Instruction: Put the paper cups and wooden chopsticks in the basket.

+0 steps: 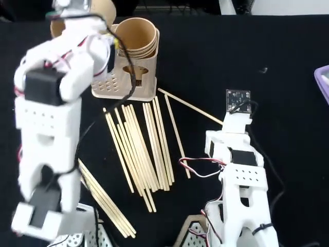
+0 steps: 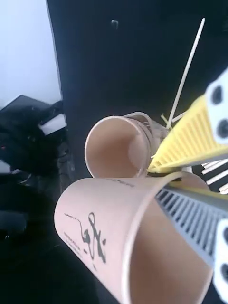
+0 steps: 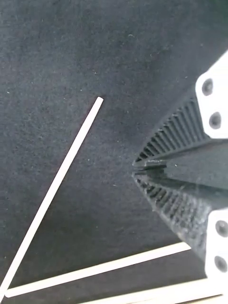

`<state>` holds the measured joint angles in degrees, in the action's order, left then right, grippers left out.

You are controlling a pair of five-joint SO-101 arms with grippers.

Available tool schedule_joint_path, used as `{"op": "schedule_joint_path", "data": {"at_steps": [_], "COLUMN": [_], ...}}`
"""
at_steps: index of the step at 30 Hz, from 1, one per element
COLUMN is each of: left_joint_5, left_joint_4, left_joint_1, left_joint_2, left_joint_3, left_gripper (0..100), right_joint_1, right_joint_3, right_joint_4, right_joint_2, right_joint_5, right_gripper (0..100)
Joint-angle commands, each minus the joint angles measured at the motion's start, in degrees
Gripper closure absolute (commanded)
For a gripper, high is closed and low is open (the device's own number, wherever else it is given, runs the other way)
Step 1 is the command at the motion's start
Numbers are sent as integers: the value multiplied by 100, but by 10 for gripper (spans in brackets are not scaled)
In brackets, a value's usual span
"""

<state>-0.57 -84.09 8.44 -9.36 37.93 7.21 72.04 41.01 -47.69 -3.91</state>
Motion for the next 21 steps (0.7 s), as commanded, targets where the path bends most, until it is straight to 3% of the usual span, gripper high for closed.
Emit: {"op": "schedule_joint_path", "data": {"at_steps": [1, 4, 6, 21], "left_joint_5": [-264, -615, -738, -1785], "left_joint_4": [-1002, -1679, -1679, -1662], "left_joint_1": [444, 778, 822, 567], "left_joint_2": [1240, 1960, 2303, 2418], "left_joint_3": [2448, 3398, 3582, 2809], "left_gripper": [970, 970, 971, 967], "right_joint_1": [35, 35, 35, 35], "right_joint_3": [-31, -31, -31, -31], "right_joint_4": [-114, -114, -114, -114], "right_joint_2": [-48, -40, -40, -31], "right_joint_5": [53, 53, 53, 53], "right_gripper": [987, 987, 987, 987]}}
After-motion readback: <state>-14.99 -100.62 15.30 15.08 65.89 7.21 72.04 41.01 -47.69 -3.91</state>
